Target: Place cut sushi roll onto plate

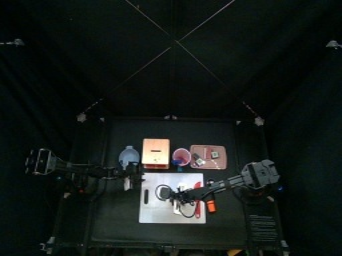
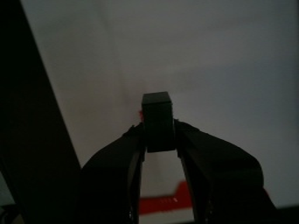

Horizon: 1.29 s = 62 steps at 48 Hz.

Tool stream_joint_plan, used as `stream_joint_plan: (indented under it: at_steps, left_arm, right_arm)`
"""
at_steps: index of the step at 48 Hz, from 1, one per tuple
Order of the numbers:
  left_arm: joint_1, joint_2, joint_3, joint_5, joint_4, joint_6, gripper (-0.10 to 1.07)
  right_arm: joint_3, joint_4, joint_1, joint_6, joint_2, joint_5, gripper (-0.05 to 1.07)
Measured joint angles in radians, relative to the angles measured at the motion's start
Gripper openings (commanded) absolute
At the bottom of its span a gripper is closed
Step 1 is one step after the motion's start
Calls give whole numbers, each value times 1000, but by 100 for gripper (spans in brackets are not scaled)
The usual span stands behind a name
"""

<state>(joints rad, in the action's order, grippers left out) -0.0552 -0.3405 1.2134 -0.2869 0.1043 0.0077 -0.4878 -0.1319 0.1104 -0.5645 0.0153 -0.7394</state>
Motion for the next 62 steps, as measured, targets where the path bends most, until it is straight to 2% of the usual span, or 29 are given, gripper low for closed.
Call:
stream_joint_plan:
  at_steps: [10, 17, 25, 31, 38, 46, 51, 57, 62]
  left_arm:
    - [0, 0, -2, -2, 12, 0, 77]
    - [17, -2, -11, -2, 12, 0, 77]
    - [32, -8, -38, -3, 11, 3, 77]
    - [40, -17, -64, -8, -8, 3, 77]
    - [49, -29, -95, -41, -37, 5, 77]
    - [52, -34, -98, -64, -51, 3, 77]
    - [57, -34, -98, -66, -52, 2, 77]
    - [61, -34, -98, -71, -52, 2, 77]
    - [64, -44, -101, -71, -52, 2, 77]
  right_arm:
    - [-238, -14, -146, -55, 221, -8, 66]
    - [-390, -34, -304, -72, 351, -8, 66]
    - [-503, -58, -492, -75, 396, -5, 66]
    - [-541, -81, -580, -75, 394, 18, 66]
    - [-548, -89, -598, -72, 396, 67, 71]
    - [-552, -92, -601, -72, 396, 86, 86]
    - [-552, -89, -601, -75, 407, 83, 87]
    - [-541, -72, -591, -75, 483, 75, 87]
    - [-525, -57, -538, -63, 581, 86, 87]
